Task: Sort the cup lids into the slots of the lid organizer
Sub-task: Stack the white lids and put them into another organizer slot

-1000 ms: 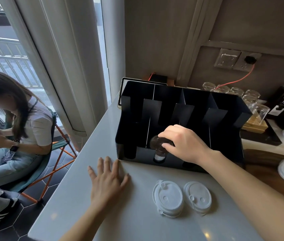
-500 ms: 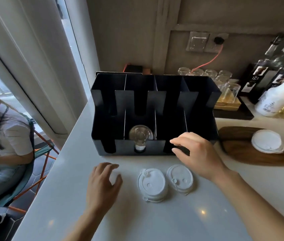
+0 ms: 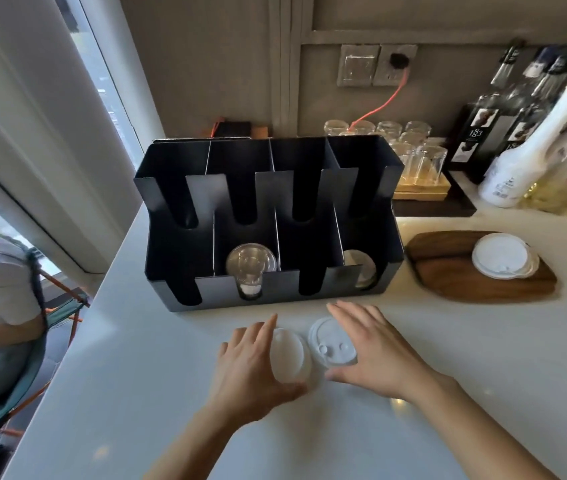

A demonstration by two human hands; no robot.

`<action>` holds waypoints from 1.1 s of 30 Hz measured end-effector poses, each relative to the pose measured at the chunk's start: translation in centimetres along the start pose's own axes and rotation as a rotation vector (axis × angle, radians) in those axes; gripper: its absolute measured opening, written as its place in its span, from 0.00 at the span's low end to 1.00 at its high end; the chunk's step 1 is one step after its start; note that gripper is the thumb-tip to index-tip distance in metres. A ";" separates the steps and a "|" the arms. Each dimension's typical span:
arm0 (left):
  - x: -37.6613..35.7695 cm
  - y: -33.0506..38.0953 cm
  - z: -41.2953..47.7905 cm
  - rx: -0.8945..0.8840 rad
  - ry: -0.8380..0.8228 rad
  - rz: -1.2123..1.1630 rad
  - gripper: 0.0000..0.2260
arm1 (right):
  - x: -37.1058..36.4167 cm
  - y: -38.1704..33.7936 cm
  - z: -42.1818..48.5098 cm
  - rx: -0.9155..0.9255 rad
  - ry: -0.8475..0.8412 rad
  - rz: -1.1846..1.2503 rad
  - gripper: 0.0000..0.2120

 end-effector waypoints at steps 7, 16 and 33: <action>-0.4 -0.5 -0.6 0.000 0.121 -0.148 0.47 | -1.3 0.5 0.9 0.023 0.037 -0.024 0.43; 1.4 -3.9 -2.7 0.097 0.240 -0.355 0.43 | -0.1 -2.4 1.0 0.063 0.183 0.105 0.38; 1.5 -7.9 -5.2 0.174 0.285 -0.483 0.42 | -3.6 -6.9 2.7 0.131 0.047 0.128 0.37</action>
Point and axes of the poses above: each hand's wrist, its own z-axis towards the middle knuckle, its own x-axis out of the back of the hand, y = z × x, the point moved 2 cm from there along z, towards the middle knuckle, and after that the axes turned 4 degrees about x, right-handed, at the moved point
